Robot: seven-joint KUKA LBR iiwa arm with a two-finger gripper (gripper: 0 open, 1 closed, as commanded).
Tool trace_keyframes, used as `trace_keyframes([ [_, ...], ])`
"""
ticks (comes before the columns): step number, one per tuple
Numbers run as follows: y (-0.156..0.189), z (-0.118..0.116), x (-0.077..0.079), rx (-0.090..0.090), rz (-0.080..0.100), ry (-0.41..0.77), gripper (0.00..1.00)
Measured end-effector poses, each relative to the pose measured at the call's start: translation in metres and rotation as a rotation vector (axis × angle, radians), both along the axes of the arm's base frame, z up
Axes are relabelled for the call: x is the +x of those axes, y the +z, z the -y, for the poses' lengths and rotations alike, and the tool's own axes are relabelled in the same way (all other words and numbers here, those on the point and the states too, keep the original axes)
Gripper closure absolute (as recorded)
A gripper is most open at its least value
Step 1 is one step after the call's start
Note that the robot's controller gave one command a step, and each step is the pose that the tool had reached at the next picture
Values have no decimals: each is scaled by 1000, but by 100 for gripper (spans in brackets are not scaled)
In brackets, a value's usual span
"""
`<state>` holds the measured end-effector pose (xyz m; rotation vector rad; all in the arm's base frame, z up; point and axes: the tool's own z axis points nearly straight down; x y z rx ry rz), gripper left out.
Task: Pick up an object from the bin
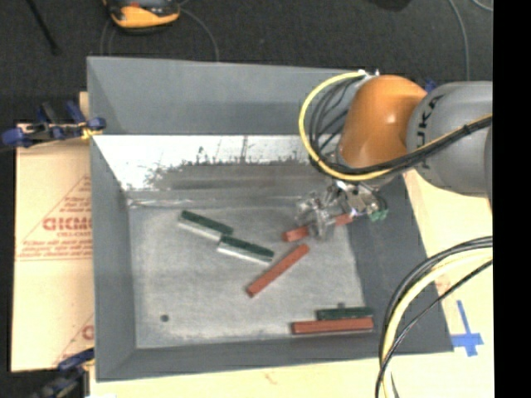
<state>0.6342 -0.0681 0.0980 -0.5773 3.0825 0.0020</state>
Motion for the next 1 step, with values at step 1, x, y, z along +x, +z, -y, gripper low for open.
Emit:
trace_keyframes([
  [1,172,66,-4,-4,8,-134,100],
])
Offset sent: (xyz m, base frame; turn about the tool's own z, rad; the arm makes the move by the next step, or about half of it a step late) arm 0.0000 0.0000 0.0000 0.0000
